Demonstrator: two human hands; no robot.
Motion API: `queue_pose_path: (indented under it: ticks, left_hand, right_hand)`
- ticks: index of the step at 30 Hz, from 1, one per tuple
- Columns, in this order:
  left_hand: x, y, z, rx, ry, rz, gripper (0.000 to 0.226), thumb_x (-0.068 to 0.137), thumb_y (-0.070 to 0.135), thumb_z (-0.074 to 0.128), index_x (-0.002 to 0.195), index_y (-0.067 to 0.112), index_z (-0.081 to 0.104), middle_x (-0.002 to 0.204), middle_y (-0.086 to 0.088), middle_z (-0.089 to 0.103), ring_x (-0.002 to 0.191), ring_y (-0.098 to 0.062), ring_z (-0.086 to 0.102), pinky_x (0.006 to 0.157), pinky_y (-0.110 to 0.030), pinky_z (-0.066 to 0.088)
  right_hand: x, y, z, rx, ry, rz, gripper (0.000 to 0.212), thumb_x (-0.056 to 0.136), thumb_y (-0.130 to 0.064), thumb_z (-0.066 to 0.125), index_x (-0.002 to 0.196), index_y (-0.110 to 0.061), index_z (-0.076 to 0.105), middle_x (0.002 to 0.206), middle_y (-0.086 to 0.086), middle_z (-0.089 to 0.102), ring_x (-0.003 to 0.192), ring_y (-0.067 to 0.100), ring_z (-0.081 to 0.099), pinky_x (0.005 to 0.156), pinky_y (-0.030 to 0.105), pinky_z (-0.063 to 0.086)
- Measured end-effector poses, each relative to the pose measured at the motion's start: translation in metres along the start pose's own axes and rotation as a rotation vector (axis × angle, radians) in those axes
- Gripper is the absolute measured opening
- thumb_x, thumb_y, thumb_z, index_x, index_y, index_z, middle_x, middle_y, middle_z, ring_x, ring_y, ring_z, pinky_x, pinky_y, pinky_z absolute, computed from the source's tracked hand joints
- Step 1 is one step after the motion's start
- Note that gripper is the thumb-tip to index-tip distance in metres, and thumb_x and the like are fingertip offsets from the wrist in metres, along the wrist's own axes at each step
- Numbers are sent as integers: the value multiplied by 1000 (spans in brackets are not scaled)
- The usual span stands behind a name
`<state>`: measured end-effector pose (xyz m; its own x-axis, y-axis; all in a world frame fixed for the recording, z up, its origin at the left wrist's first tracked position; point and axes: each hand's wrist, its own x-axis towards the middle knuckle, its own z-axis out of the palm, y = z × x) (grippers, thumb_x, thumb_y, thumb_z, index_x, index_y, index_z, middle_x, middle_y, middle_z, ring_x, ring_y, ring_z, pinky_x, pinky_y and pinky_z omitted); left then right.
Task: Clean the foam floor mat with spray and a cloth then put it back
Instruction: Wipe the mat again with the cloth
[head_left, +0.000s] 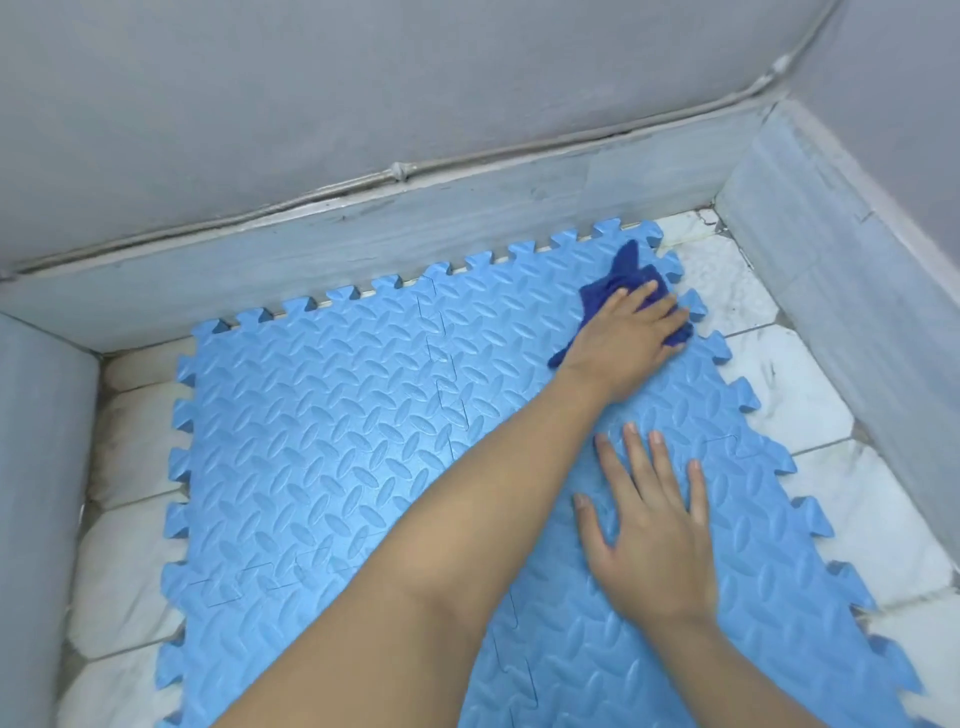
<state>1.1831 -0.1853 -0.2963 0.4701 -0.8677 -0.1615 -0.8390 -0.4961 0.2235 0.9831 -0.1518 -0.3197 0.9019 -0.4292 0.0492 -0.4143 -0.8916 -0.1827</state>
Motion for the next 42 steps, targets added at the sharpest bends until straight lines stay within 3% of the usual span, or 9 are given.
queue_pose_path:
  ticks: [2,7,11,19,28,32,36,40,42]
  left_hand:
    - [16,-5,-3,44,-52,53,53,100,43,32,150,24,25,158,5,21,148,-19,10,118,-38,9]
    - [-35,-124,-10,-18,159,-372,53,101,41,31,150,22,26,159,4,19,148,-21,7,118,-45,4]
    - [-132,-148,4,-56,210,-478,50,101,39,33,147,19,35,157,0,27,147,-27,12,117,-46,8]
    - [-294,-15,58,69,94,-158,54,96,41,32,144,17,35,151,-2,38,142,-23,24,114,-41,18]
    - [-264,-12,59,-41,204,-525,62,96,49,19,148,18,32,157,0,25,147,-23,13,116,-45,18]
    - [-301,26,73,2,191,-314,59,99,47,16,144,15,37,152,-2,36,146,-24,15,116,-38,11]
    - [-290,73,81,69,112,-2,58,91,39,40,144,17,37,150,-2,40,144,-25,23,114,-41,18]
    - [-156,69,53,123,114,-38,58,96,45,31,146,17,37,152,-2,37,143,-28,29,116,-43,21]
    - [-80,58,32,56,64,-127,58,99,46,27,150,17,26,158,-3,24,147,-28,14,118,-43,12]
  right_hand:
    - [1,1,0,7,-13,4,61,94,-51,35,148,-25,44,158,1,34,149,21,26,120,53,15]
    - [1,1,1,19,6,5,60,94,-50,38,148,-24,44,158,1,35,148,21,28,120,53,16]
    - [1,2,1,18,-1,5,59,94,-49,40,147,-24,45,158,1,35,148,22,28,120,53,15]
    - [2,2,-2,51,-5,8,58,94,-49,41,146,-24,45,157,2,36,148,23,28,121,52,12]
    - [-21,37,-30,262,-141,54,60,89,-31,48,147,-21,40,161,0,27,152,18,12,122,45,-6]
    - [-116,88,-39,6,21,441,64,95,-46,26,149,-15,40,160,4,31,149,26,24,118,56,15]
    - [-136,90,-28,-16,32,452,65,96,-44,26,151,-12,37,159,7,31,148,28,26,118,53,18]
    - [-132,94,-28,-14,38,465,64,96,-44,26,152,-15,34,160,6,29,149,25,24,120,52,15]
    - [-128,93,-28,-3,32,466,64,96,-44,27,152,-16,34,160,4,29,149,23,24,120,52,15]
